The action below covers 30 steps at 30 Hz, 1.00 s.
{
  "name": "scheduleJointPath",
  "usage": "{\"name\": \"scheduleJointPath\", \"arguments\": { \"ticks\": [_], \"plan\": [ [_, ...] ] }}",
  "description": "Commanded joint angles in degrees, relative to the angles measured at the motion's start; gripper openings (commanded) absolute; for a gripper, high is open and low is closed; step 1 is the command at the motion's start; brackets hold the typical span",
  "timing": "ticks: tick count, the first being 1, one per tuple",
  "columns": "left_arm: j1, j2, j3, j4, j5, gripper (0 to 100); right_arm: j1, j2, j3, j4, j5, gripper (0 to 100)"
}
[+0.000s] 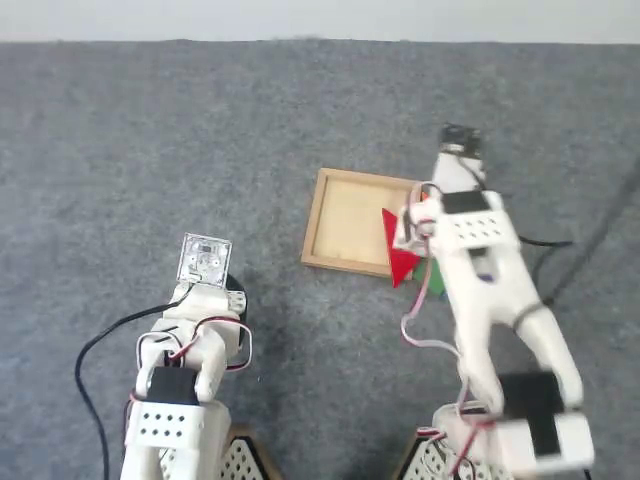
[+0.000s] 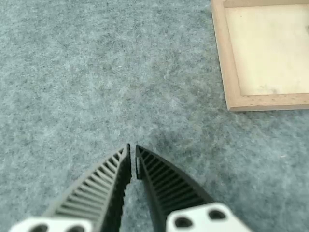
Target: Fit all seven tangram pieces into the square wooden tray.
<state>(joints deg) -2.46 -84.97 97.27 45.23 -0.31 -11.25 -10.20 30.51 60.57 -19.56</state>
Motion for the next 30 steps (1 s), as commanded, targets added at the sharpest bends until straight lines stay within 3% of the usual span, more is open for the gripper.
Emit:
{"name": "scheduleJointPath", "arguments": {
  "ticks": [1, 6, 19, 30],
  "plan": [
    [-0.26, -0.7, -0.48, 0.44, 0.44, 2, 2.42, -8.04, 5.19, -2.77, 1.93, 0.6],
    [-0.26, -0.7, -0.48, 0.44, 0.44, 2, 2.51, -2.95, 8.09, -4.44, 4.48, 0.6],
    [-0.26, -0.7, -0.48, 0.44, 0.44, 2, 2.15, 13.93, -4.57, -4.35, 4.22, 0.6],
    [-0.26, -0.7, -0.48, 0.44, 0.44, 2, -5.58, 15.08, -10.29, -4.79, 4.22, 0.6]
  ]
}}
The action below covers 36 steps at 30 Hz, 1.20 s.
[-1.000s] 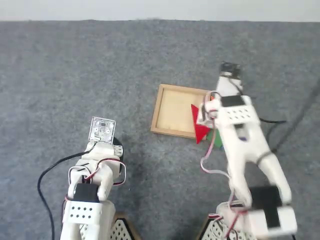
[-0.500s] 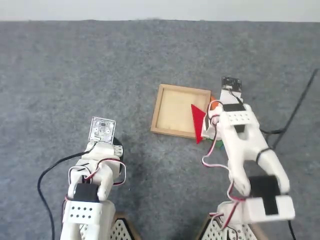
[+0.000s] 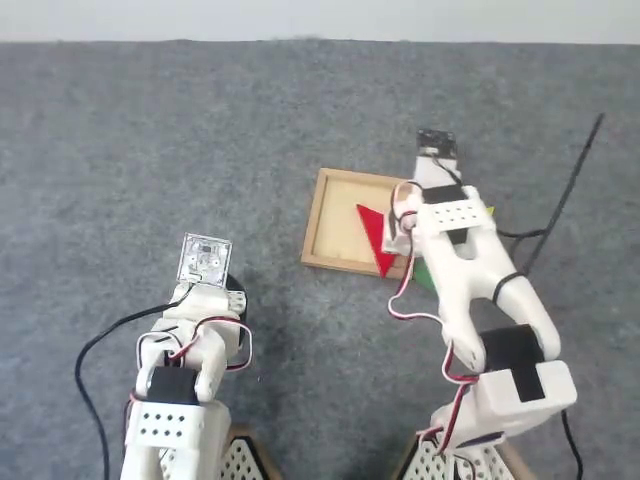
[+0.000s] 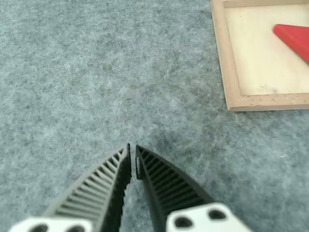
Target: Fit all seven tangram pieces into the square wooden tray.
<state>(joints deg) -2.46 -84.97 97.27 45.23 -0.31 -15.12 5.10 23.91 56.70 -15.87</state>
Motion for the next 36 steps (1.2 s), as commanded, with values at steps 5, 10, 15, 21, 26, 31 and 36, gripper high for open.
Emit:
{"name": "scheduleJointPath", "arguments": {
  "ticks": [5, 10, 15, 21, 26, 31, 36],
  "plan": [
    [-0.26, -0.7, -0.48, 0.44, 0.44, 2, -3.82, 6.11, -8.62, -0.84, 0.62, 0.6],
    [-0.26, -0.7, -0.48, 0.44, 0.44, 2, -5.58, 14.55, -15.47, -0.4, 0.7, 0.6],
    [-0.26, -0.7, -0.48, 0.44, 0.44, 2, -9.98, 18.15, -19.69, -0.4, 0.7, 0.6],
    [-0.26, -0.7, -0.48, 0.44, 0.44, 2, -13.76, 18.68, -24.09, 2.42, 0.7, 0.6],
    [-0.26, -0.7, -0.48, 0.44, 0.44, 2, -17.27, 18.59, -24.53, 2.86, 1.05, 0.6],
    [-0.26, -0.7, -0.48, 0.44, 0.44, 2, -21.05, 18.51, -24.79, 2.68, 3.87, 0.6],
    [-0.26, -0.7, -0.48, 0.44, 0.44, 2, -18.51, 15.25, -25.14, 3.38, 3.78, 0.6]
  ]
}}
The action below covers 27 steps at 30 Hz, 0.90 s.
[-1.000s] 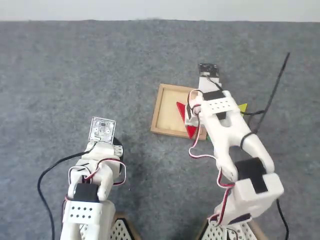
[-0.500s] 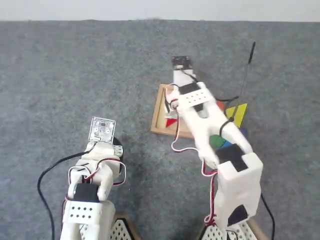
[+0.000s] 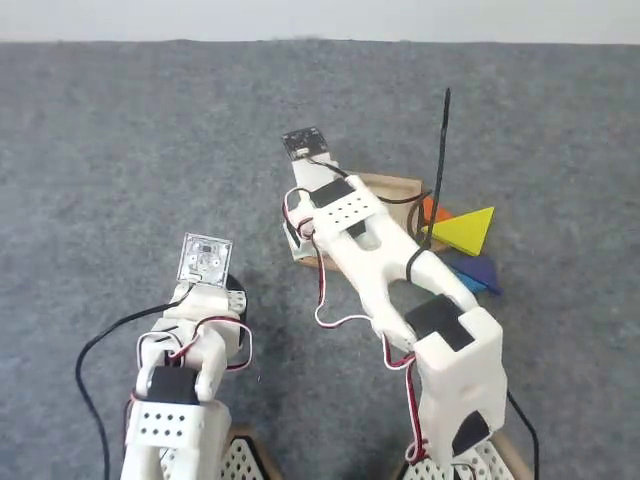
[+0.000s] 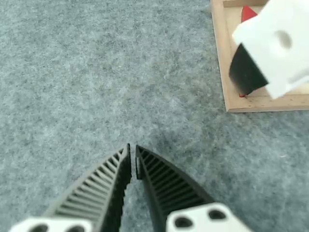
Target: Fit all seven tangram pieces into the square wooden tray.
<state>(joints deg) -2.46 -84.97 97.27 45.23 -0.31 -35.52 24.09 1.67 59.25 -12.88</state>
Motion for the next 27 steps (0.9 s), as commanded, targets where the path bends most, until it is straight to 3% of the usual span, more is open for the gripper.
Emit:
{"name": "scheduleJointPath", "arguments": {
  "ticks": [1, 7, 11, 27],
  "plan": [
    [-0.26, -0.7, -0.48, 0.44, 0.44, 2, 3.12, -5.23, -2.81, 1.45, 0.7, 0.6],
    [-0.26, -0.7, -0.48, 0.44, 0.44, 2, 11.21, -14.73, -2.02, 2.77, 0.62, 0.6],
    [-0.26, -0.7, -0.48, 0.44, 0.44, 2, 14.29, -12.35, -1.49, 1.89, 0.7, 0.6],
    [-0.26, -0.7, -0.48, 0.44, 0.44, 2, 12.18, 9.19, -11.87, -0.48, 1.05, 0.6]
  ]
}}
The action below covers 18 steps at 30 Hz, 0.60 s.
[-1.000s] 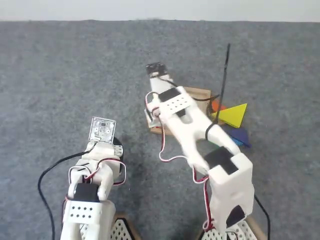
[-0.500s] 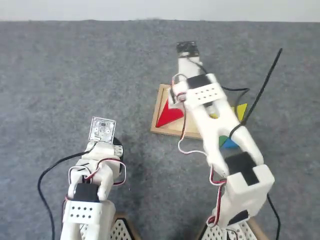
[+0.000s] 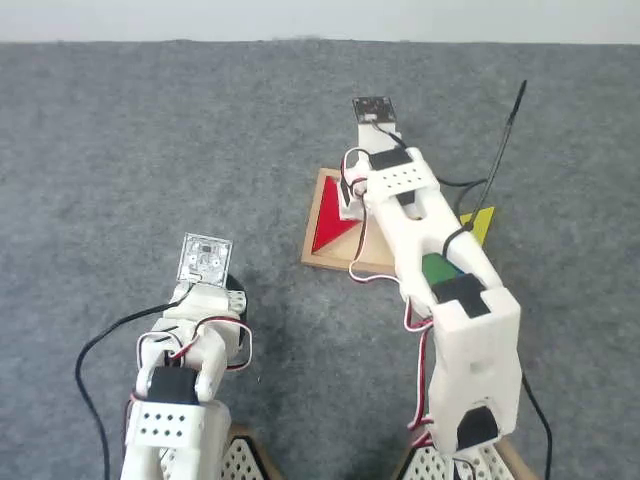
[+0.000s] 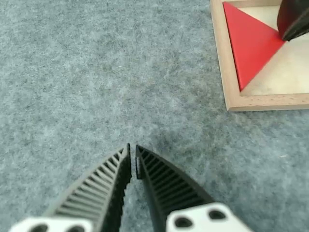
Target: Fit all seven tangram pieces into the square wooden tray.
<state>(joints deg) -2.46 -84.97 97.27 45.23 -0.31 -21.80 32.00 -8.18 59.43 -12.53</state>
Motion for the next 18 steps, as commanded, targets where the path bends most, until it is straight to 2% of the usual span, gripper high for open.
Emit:
{"name": "scheduleJointPath", "arguments": {
  "ticks": [1, 5, 10, 13, 18],
  "plan": [
    [-0.26, -0.7, -0.48, 0.44, 0.44, 2, -2.42, 1.36, -2.02, -0.66, 0.7, 0.6],
    [-0.26, -0.7, -0.48, 0.44, 0.44, 2, -3.82, -1.54, -1.93, 1.36, 0.62, 0.6],
    [-0.26, -0.7, -0.48, 0.44, 0.44, 2, -4.35, -12.97, 4.22, 3.56, 0.26, 0.6],
    [-0.26, -0.7, -0.48, 0.44, 0.44, 2, -5.14, -21.67, 14.68, -0.75, 0.26, 0.6],
    [-0.26, -0.7, -0.48, 0.44, 0.44, 2, -5.05, -34.95, 35.78, -14.55, 0.44, 0.6]
  ]
}}
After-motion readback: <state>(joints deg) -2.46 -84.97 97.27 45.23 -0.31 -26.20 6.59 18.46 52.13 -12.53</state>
